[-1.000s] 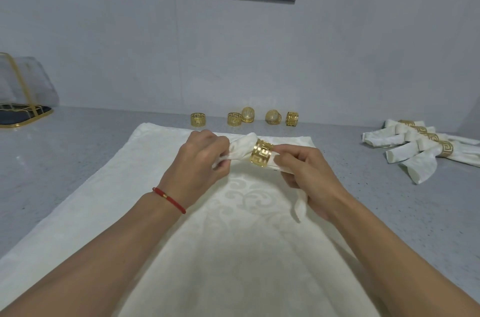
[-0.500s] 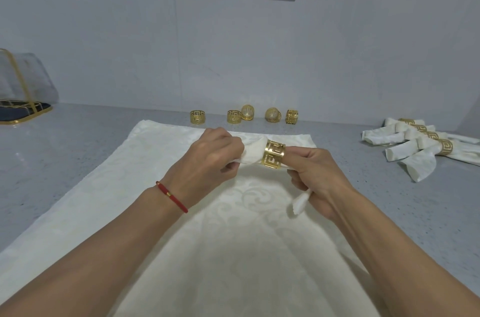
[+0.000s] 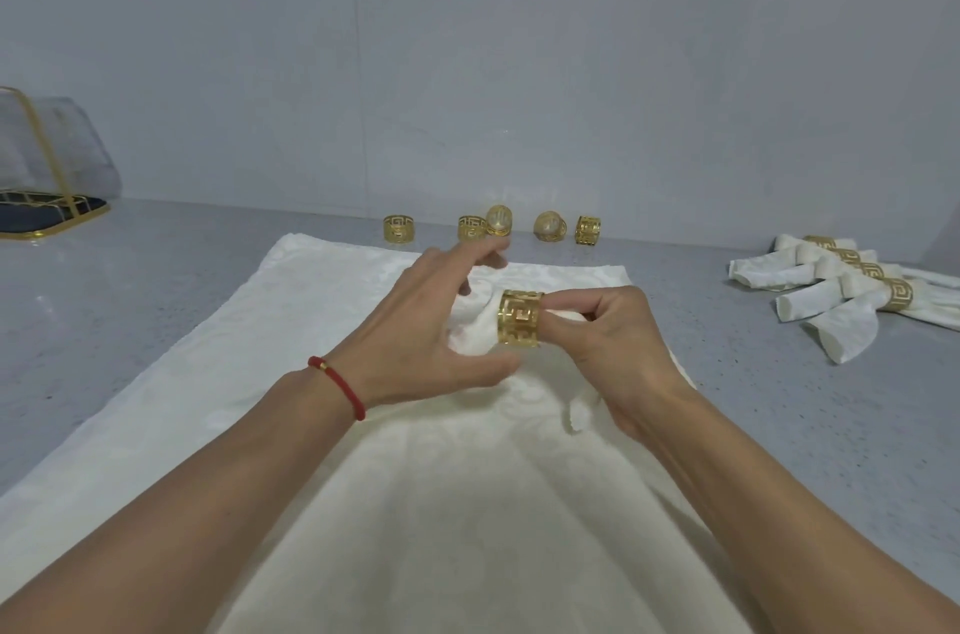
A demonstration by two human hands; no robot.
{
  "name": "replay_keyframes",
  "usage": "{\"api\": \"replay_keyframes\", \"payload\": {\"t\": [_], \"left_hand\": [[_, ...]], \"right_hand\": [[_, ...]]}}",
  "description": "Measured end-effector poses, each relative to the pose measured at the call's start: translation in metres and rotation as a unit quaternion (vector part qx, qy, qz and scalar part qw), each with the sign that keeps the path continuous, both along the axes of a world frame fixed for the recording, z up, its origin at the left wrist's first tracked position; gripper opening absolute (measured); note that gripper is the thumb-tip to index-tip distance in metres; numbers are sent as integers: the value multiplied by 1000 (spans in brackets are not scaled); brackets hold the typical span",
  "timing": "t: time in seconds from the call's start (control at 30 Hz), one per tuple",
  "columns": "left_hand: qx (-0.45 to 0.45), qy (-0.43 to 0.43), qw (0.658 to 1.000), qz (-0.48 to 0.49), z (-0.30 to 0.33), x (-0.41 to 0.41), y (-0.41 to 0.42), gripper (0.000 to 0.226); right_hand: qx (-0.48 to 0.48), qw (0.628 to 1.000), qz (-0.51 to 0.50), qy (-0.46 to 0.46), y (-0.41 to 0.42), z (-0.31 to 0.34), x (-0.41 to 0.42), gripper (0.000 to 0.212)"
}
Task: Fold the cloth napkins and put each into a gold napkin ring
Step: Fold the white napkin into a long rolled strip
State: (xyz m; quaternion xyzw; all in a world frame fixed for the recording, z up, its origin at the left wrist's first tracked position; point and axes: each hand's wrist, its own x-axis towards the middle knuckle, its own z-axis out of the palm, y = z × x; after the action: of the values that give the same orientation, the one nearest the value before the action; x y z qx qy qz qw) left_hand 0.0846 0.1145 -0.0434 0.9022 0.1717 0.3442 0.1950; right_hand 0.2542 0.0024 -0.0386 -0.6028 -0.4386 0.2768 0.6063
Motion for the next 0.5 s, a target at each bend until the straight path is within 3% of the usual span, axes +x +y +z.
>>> {"api": "replay_keyframes", "payload": {"t": [0.17,0.5], "left_hand": [[-94,12,995,-34,2,2,3,40],[-247,-51,964,-78,7,-10,10,35]], "right_hand": [[9,997,23,-70,0,-2,-8,5],[69,997,12,-6,-8,7,4,15]]}}
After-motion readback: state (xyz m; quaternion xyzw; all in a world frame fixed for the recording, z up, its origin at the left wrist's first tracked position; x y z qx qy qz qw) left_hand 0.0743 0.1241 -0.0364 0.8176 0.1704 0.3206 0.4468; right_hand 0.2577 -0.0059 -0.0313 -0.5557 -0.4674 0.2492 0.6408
